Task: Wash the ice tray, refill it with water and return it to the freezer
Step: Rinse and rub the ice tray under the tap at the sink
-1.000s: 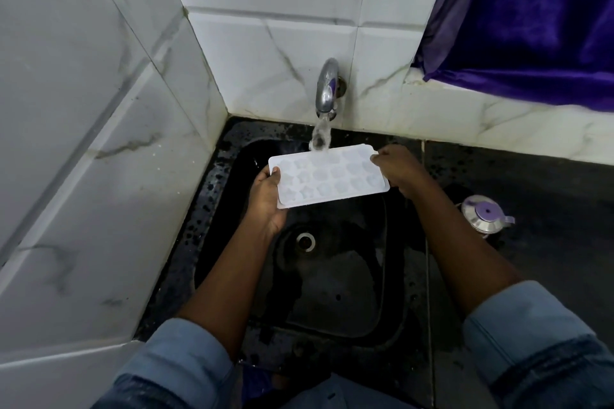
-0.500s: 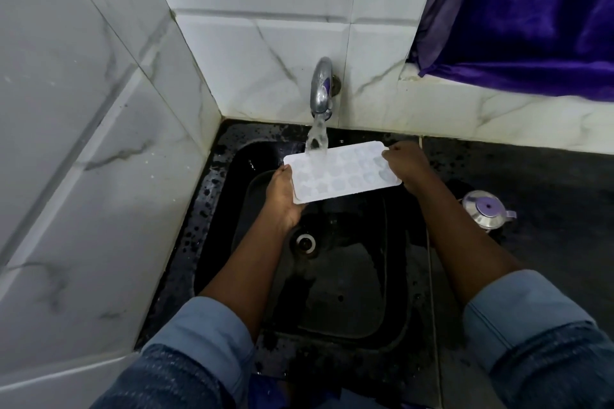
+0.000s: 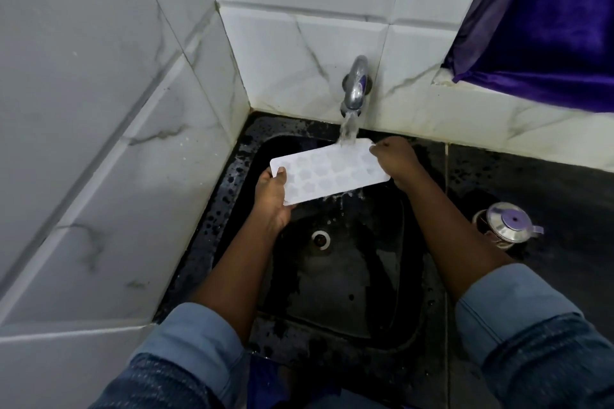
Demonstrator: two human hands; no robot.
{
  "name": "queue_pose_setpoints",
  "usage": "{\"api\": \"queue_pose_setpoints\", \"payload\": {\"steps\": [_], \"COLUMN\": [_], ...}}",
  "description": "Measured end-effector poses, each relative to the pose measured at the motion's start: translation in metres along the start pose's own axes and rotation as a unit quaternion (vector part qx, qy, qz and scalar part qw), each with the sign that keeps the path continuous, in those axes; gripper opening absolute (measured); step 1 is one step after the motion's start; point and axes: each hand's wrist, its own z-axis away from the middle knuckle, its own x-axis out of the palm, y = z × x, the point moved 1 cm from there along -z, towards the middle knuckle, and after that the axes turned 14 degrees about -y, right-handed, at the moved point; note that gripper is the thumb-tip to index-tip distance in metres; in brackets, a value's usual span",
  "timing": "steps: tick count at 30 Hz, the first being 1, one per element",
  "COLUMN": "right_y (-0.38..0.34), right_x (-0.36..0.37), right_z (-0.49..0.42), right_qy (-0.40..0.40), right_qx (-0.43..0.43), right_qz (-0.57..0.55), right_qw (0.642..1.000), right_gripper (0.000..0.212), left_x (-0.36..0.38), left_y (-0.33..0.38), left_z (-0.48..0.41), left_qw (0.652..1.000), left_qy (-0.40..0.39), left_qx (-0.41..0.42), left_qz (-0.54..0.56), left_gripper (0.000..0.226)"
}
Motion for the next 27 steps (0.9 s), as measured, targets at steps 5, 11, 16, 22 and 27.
{"api": "queue_pose_setpoints", "payload": {"steps": [5,11,16,22,27], "right_y": [-0.021,-0.068,-0.08,-0.071,-0.07], "right_x": [0.008,0.011,0.012,0.01,0.006], "right_z": [-0.009,-0.021,-0.032,-0.024,-0.022], "right_qy": [-0.029,-0.035,-0.03,-0.139,-0.172], "right_qx": [0.007,-0.013,0.027,0.038,0.045], "right_qz": [-0.06,-0.142,-0.208,-0.347,-0.349], "right_qw": [0.998,0.989,0.977,0.927,0.92], "right_gripper": [0.044,0.051,0.017,0.026,0.028], "left_x": [-0.013,-0.027,-0.034,-0.033,-0.034], "left_y": [0.009,0.016,0.019,0.017,0.016], "left_z": [0.009,0.021,0.029,0.038,0.042], "left_qw": [1.0,0.999,0.999,0.998,0.998], "left_qy": [0.017,0.027,0.026,0.01,0.017], "left_qx": [0.024,0.032,0.033,0.039,0.041], "left_qz": [0.005,0.024,0.033,0.044,0.035], "left_gripper": [0.031,0.031,0.027,0.031,0.036]}}
